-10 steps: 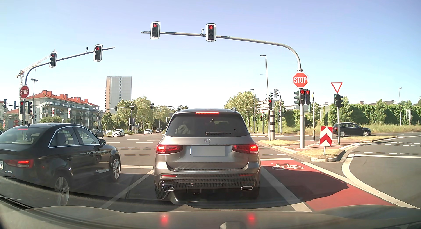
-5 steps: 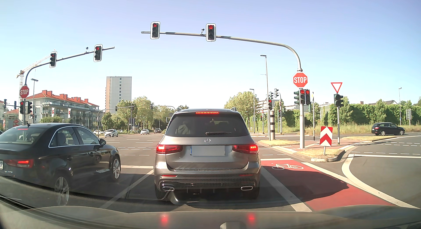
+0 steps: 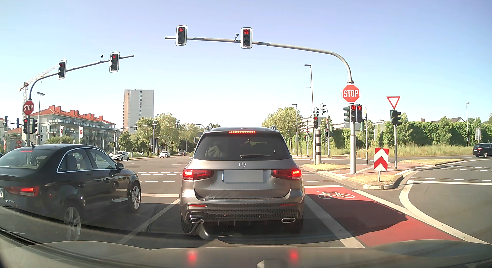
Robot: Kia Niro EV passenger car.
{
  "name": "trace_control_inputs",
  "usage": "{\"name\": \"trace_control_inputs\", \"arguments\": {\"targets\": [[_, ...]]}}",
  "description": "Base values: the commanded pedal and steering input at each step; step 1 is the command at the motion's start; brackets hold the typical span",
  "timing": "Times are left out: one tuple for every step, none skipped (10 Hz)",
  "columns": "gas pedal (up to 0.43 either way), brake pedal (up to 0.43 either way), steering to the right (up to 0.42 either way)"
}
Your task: Follow the waypoints while adhering to traffic rules and regulations
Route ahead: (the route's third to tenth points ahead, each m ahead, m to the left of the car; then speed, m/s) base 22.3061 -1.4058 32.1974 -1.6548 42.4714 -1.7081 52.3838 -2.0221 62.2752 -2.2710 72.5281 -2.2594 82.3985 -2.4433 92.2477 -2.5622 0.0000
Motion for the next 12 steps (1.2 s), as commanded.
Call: {"name": "trace_control_inputs", "arguments": {"targets": [[0.0, 0.415, 0.0], [0.0, 0.421, 0.0], [0.0, 0.415, 0.0], [0.0, 0.415, 0.0], [0.0, 0.415, 0.0], [0.0, 0.415, 0.0], [0.0, 0.415, 0.0], [0.0, 0.421, 0.0], [0.0, 0.415, 0.0], [0.0, 0.415, 0.0], [0.0, 0.421, 0.0], [0.0, 0.421, 0.0]]}}
